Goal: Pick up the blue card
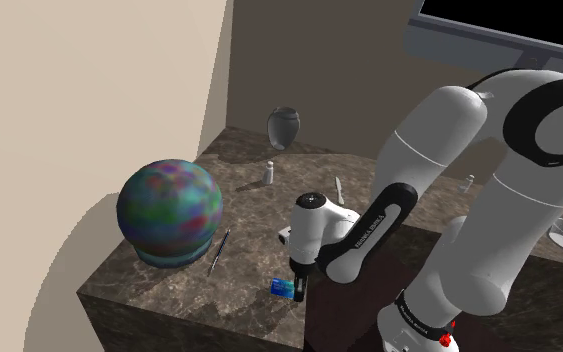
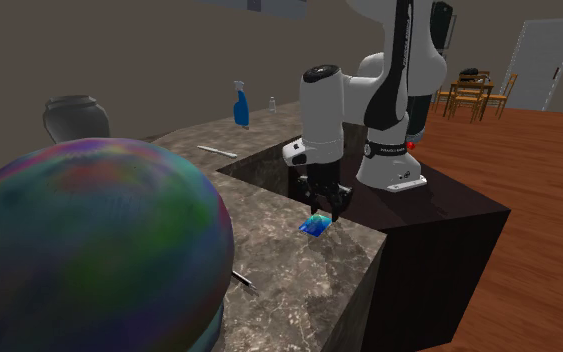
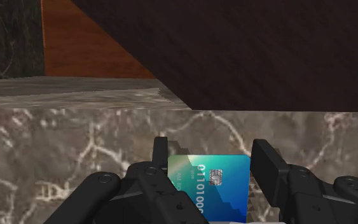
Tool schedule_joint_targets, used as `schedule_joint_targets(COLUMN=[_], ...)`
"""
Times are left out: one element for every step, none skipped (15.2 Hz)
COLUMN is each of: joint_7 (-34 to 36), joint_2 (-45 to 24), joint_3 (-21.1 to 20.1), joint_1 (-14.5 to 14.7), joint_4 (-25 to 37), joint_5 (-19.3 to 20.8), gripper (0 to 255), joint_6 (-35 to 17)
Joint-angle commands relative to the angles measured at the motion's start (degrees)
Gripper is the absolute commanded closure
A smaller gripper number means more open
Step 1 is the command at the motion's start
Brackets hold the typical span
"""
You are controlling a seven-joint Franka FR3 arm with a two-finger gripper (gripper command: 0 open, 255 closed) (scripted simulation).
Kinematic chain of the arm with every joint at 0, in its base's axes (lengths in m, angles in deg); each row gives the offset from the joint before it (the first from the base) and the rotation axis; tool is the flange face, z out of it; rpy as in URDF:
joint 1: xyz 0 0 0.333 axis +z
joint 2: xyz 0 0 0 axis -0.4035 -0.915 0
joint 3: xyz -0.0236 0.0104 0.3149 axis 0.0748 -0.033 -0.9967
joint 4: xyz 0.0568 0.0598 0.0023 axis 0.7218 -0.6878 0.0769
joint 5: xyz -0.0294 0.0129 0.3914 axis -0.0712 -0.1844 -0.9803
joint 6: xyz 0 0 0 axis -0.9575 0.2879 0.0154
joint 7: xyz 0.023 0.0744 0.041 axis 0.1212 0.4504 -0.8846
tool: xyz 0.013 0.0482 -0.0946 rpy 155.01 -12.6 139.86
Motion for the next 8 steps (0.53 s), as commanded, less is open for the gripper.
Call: schedule_joint_targets(joint_7=[0.0, -0.1, 0.0, 0.0, -0.1, 0.0, -0.8, -1.5], joint_2=[-0.3, -0.2, -0.3, -0.3, -0.2, -0.4, 0.9, 2.1], joint_3=[0.0, 0.0, 0.0, 0.0, 0.0, 0.0, -0.2, -0.5], joint_1=[0.0, 0.0, 0.0, 0.0, 0.0, 0.0, 0.0, 0.0], joint_4=[0.0, 0.0, 0.0, 0.0, 0.0, 0.0, -0.1, -0.2], joint_5=[0.0, 0.0, 0.0, 0.0, 0.0, 0.2, -0.9, -1.9], gripper=[255, 255, 255, 255, 255, 255, 255, 255], joint_6=[-0.2, -0.1, -0.1, -0.1, -0.1, -0.3, 0.8, 1.9])
